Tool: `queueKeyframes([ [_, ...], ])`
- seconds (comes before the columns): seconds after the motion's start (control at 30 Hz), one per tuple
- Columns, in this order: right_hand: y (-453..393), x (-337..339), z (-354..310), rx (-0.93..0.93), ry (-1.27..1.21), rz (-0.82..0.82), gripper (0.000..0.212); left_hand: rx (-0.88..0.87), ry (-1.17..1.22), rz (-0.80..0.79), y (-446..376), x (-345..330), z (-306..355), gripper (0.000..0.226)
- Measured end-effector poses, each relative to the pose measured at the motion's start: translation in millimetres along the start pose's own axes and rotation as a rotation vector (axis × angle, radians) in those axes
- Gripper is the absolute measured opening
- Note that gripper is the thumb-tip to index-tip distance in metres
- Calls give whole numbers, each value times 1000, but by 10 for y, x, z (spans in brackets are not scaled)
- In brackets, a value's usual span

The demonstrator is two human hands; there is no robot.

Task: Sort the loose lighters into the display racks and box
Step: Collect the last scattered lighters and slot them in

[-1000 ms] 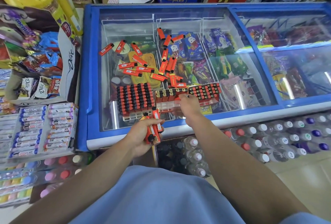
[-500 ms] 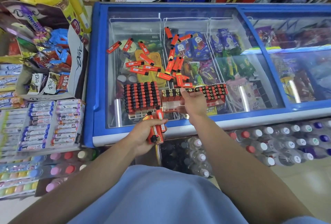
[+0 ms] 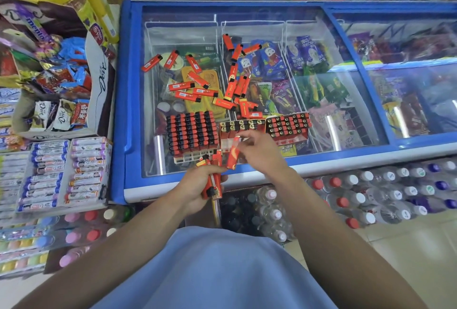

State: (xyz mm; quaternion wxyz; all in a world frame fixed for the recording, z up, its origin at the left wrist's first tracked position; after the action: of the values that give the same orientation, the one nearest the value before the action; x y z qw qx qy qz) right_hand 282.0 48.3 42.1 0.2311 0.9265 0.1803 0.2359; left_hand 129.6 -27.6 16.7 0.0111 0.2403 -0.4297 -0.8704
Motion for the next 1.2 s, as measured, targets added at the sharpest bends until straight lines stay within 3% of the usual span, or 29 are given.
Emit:
queueKeyframes([
  [0.13, -99, 352, 132, 19, 334, 276, 13, 33, 86, -24, 18, 51, 37, 31],
  [0.37, -392, 572, 299, 181, 637, 326, 17, 22, 178, -108, 56, 22, 46, 36],
  [0.6, -435, 528, 360, 199, 775, 439, 15, -5, 224, -155, 122, 9, 61, 40],
  [0.77, -241, 389, 237, 226, 648, 445, 5, -22, 242, -183, 159, 22, 77, 37],
  [0.9, 16, 3, -29, 109, 251, -173, 33, -1, 239, -171, 134, 31, 49, 41],
  [0.93, 36, -83, -40, 96, 236, -253, 33, 0, 236, -168, 128, 30, 40, 42],
  [1.1, -35, -108, -25, 40, 222, -248, 16, 20, 236, -168, 103, 31, 12, 32],
  [1.2, -91, -16, 30, -75, -12, -33, 12, 77, 211, -77, 38, 125, -6, 23],
])
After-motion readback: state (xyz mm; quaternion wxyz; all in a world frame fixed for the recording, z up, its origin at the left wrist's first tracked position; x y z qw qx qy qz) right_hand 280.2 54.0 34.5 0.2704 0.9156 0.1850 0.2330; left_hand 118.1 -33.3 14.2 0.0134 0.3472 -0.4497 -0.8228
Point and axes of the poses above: each hand's wrist, its own y-axis away from the middle knuckle, its own x-axis out of the back of the hand, z = x × y, the point moved 1 cm from there along -y, towards the middle knuckle, and after that the axes turned 8 degrees about -z, right-handed, at the moved point
